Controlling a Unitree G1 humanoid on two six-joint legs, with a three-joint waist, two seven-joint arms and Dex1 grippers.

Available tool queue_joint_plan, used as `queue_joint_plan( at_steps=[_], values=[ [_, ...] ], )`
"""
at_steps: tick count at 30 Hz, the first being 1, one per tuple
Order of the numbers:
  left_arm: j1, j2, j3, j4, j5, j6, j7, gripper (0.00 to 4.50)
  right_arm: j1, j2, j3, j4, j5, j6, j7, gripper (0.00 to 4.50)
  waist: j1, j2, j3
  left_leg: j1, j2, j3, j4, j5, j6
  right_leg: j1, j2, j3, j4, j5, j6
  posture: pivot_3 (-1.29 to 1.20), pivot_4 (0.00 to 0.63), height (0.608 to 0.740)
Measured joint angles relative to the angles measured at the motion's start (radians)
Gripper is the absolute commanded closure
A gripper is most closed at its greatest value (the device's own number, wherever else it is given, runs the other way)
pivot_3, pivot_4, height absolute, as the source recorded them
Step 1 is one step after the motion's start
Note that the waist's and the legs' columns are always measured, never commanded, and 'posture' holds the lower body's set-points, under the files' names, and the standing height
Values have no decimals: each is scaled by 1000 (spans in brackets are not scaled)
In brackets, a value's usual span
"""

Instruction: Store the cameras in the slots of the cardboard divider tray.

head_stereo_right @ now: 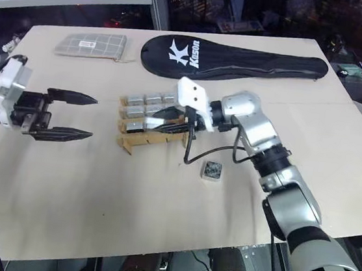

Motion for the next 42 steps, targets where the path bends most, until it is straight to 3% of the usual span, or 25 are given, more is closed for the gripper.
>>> queue_joint_plan(
  at_steps=[5, 11, 22, 31, 33, 34, 39, 40, 42],
  values=[
    [36, -6, 24, -50, 0, 27, 14, 0, -133, 107, -13, 284, -64, -148, 33, 3835, -4, 1, 0, 0, 0, 0, 0, 0, 0, -1, 0, 0, 1, 0, 0, 0, 150, 740],
    [96, -7, 74, -109, -2, 59, 33, 0, -227, 166, -63, 527, -133, -242, -24, 3835, -4, 2, 1, 0, 0, 0, 0, 0, -1, -1, 0, 1, 1, 0, -1, 0, 150, 740],
    [140, -8, 122, -165, -2, 92, 48, 0, -248, 195, -99, 656, -270, -285, -145, 3835, -6, 2, 1, 1, 0, 0, -2, 0, -1, -2, 0, 1, 1, 0, -1, 0, 150, 740],
    [151, -8, 150, -174, -2, 111, 50, 0, -261, 209, -123, 669, -318, -282, -132, 3835, -6, 2, 1, 1, -1, 1, -4, 0, -1, -2, -1, 1, 0, 0, -1, 0, 150, 740],
    [151, -8, 150, -174, -2, 112, 54, 0, -261, 213, -130, 671, -324, -278, -132, 2806, -6, 2, 1, 1, -1, 1, -6, 1, -1, -2, -1, 1, 0, 0, -1, 0, 150, 740],
    [151, -8, 150, -174, -2, 112, 56, 0, -263, 215, -130, 672, -328, -276, -128, 2533, -6, 2, 1, 2, -1, 1, -8, 1, -2, -2, -1, 1, 0, 0, -1, 0, 150, 740],
    [151, -8, 150, -174, -2, 113, 58, 0, -263, 222, -145, 679, -344, -287, -159, 270, -6, 2, 1, 2, -1, 1, -12, 2, -4, -4, -1, 1, 0, 0, -2, 0, 150, 740],
    [150, -8, 150, -174, -2, 113, 58, 0, -263, 221, -152, 679, -345, -293, -171, 65, -6, 2, 1, 2, -1, 1, -12, 2, -4, -4, -1, 1, 0, 0, -2, 0, 150, 740],
    [149, -9, 150, -174, -2, 113, 60, 0, -264, 221, -169, 679, -344, -297, -184, 65, -6, 2, 1, 2, -1, 1, -12, 2, -4, -4, -1, 1, 0, 0, -2, 0, 150, 740]
  ],
)
